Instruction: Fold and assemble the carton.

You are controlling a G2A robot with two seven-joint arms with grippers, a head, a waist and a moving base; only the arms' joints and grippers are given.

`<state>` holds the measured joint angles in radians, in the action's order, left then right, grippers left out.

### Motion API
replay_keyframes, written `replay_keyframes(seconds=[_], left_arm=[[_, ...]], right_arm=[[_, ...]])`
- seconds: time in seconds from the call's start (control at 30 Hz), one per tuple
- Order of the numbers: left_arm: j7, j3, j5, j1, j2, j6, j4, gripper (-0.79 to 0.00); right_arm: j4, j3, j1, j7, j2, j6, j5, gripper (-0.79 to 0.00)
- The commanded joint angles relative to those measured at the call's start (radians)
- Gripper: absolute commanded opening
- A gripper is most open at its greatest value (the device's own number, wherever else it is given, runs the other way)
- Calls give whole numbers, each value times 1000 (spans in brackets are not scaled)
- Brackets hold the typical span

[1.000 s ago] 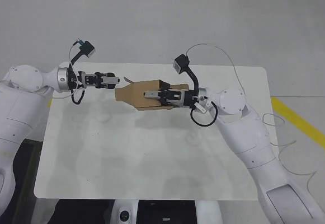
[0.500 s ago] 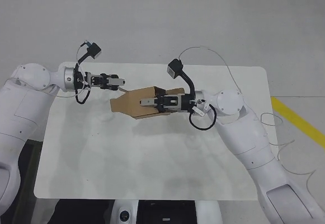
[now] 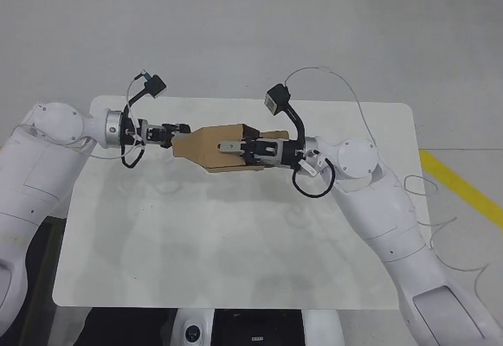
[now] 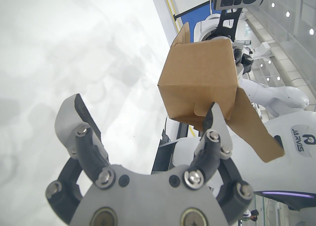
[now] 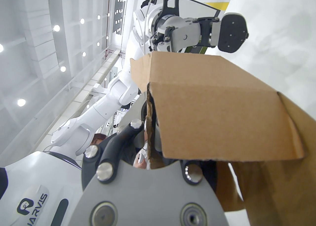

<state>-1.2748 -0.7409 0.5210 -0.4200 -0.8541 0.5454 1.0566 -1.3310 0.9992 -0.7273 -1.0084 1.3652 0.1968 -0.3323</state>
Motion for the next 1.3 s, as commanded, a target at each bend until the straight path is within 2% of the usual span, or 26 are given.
replay_keyframes(seconds=[0.0, 0.7, 1.0, 1.27], left_arm=[[-1, 2, 3, 0, 1, -1, 3, 0], [-1, 18, 22, 4, 9, -1, 2, 0], [2, -8, 66, 25, 13, 2, -60, 0], [33, -29, 20, 18, 28, 33, -20, 0]], right_arm=[[4, -8, 5, 0, 2, 2, -2, -785], [30, -26, 23, 11, 7, 11, 5, -785], [6, 44, -22, 104, -19, -58, 140, -785], [-41, 49, -45, 117, -29, -118, 197, -785]])
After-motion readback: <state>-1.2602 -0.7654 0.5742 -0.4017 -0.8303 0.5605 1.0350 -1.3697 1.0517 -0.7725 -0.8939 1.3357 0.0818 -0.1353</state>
